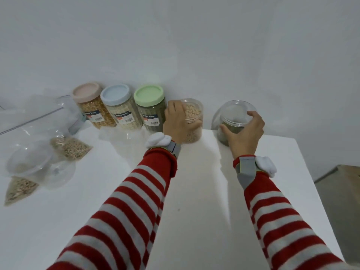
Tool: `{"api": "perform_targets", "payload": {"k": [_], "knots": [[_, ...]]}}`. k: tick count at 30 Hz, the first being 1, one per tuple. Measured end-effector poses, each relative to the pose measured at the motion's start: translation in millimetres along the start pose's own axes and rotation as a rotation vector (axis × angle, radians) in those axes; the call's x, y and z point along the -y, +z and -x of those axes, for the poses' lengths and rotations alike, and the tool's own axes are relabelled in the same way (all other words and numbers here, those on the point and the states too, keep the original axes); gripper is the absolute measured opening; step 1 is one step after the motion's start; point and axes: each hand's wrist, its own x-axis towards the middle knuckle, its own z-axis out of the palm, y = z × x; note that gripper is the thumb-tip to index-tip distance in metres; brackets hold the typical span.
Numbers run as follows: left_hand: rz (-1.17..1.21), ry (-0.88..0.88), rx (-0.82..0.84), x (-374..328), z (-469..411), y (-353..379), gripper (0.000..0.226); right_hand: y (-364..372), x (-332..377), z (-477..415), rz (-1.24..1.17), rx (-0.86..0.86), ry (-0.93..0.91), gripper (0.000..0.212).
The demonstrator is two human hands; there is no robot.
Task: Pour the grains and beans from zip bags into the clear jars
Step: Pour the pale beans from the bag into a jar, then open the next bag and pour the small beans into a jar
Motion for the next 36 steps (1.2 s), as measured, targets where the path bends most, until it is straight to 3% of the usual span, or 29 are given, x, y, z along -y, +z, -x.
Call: {"api": "perform_targets", "payload": {"k": [3, 7, 9, 11, 12, 13, 15, 16, 18, 21, 24, 26, 29, 33, 36], "knots": [[0.089, 0.176, 0.037, 24, 10, -18, 0.085, -5, -7, 2, 0.043, -0.029, -0.023, 0.081], [-0.048, 0.284, -0.154, 59, 32, -55, 0.065, -31, -24, -10, 0.049, -0.111, 0.009, 0.082], [-0.292, 0.198, -0.188, 78, 41, -69, 0.077, -37, -27, -18, 0.047, -0.120, 0.017, 0.083], [-0.565, -0.074, 0.070, 96, 46, -77, 0.108, -38, -28, -23, 0.043, -0.114, 0.022, 0.084], [-0.664, -0.198, 0.196, 104, 49, -78, 0.112, -37, -28, -21, 0.039, -0.109, 0.025, 0.085], [-0.718, -0.266, 0.257, 110, 51, -78, 0.101, -36, -27, -19, 0.038, -0.110, 0.038, 0.088], [-0.732, -0.241, 0.267, 111, 52, -83, 0.053, -33, -20, -6, 0.083, -0.134, 0.075, 0.101], [-0.678, -0.209, 0.210, 107, 51, -89, 0.034, -28, -12, 6, 0.090, -0.149, 0.027, 0.104], [-0.576, -0.116, 0.114, 97, 43, -102, 0.024, -7, 13, 36, -0.037, -0.059, -0.165, 0.099], [-0.481, 0.087, -0.003, 64, 43, -130, 0.017, 31, 58, 80, -0.054, 0.291, -0.385, 0.101], [-0.350, 0.254, -0.208, 49, 48, -155, 0.011, 63, 83, 94, 0.165, 0.667, -0.371, 0.120], [-0.177, 0.241, -0.137, 54, 43, -171, 0.018, 77, 94, 99, 0.104, 0.755, -0.362, 0.121], [0.307, 0.104, -0.083, 65, 41, -193, 0.019, 81, 128, 102, -0.215, 0.706, -0.390, 0.109], [0.869, -0.215, -0.115, 94, 40, -209, 0.022, 91, 174, 117, -0.613, 1.202, -0.121, 0.124], [1.031, -0.317, 0.117, 117, 40, -225, 0.040, 124, 208, 150, -0.661, 1.300, -0.028, 0.112]]}}
